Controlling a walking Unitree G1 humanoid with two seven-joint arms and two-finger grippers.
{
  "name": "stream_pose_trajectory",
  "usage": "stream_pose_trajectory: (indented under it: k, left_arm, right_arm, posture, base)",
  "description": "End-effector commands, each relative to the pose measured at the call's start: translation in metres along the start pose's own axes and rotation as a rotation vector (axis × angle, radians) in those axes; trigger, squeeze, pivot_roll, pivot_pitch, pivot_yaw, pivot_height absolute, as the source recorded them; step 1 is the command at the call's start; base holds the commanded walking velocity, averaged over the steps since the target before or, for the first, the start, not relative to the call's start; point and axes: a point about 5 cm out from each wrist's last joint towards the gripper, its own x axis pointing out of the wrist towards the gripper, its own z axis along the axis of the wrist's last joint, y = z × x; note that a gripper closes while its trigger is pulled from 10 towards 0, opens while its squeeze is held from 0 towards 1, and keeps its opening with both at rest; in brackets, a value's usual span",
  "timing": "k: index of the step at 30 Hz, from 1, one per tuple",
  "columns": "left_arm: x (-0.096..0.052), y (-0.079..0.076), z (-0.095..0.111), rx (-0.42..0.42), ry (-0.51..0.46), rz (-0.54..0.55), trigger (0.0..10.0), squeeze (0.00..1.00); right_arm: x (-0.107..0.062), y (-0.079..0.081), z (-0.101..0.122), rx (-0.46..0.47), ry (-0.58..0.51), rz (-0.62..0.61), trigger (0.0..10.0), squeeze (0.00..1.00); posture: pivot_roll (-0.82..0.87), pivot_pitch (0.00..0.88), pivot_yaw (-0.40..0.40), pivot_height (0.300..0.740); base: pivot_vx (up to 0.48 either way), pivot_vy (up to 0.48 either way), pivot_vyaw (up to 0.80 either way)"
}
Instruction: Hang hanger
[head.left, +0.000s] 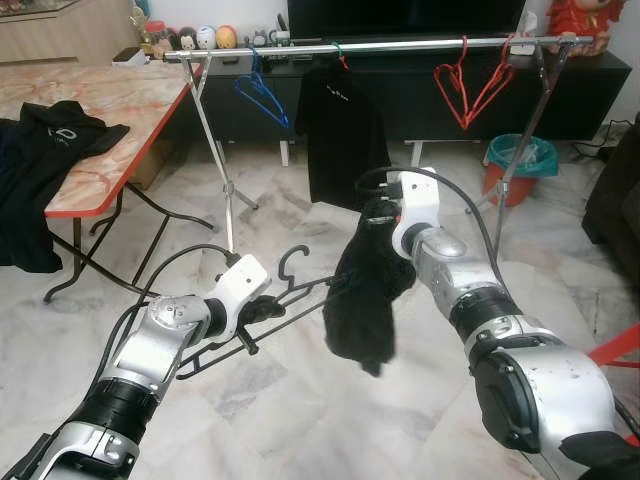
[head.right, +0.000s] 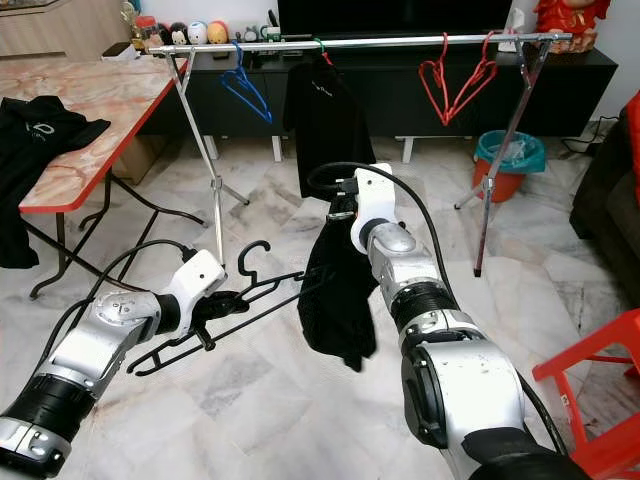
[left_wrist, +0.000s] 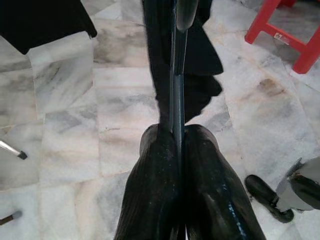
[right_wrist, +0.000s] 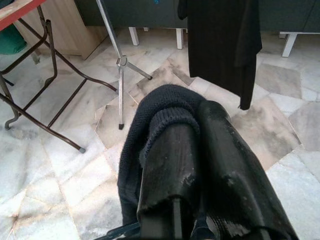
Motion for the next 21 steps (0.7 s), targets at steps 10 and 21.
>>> stream_pose_trajectory:
  k: [10,21]
  left_arm:
    - [-0.003,-0.009,0.011,-0.039,-0.09,-0.104,10.0,0.0]
    - [0.0,0.003,0.007,-0.011,-0.046,0.008,10.0,0.0]
  right_arm:
    - [0.0,0.005,0.012,0.003,-0.04,0.024,10.0,0.0]
    - [0.001,0.012,0.02,0.029,-0.06,0.054,10.0,0.0]
  posture:
    - [-0.04,0.0,0.021,0.719]
    - [-0.05,0.0,0.022,0.719]
  base:
    - [0.0,0.0,0.0]
    - [0.0,0.0,0.0]
